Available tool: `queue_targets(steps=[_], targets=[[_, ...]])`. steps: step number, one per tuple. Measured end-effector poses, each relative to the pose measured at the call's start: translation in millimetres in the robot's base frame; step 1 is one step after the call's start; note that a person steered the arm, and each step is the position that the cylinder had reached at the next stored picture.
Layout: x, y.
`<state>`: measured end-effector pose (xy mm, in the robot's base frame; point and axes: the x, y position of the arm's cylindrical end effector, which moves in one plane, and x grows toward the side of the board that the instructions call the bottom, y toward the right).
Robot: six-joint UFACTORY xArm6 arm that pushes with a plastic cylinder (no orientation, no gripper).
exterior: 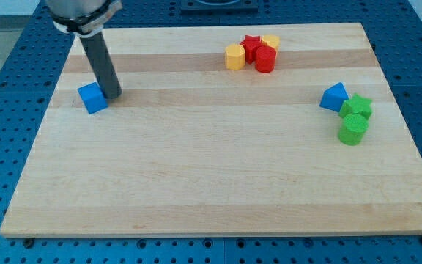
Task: Push the red circle towards right to the blue cube
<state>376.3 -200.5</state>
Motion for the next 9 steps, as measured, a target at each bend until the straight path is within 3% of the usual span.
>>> queue_targets(steps=[1,5,9], targets=[[0.0,-0.3],[-2.1,224.3],[-54.7,344.4]])
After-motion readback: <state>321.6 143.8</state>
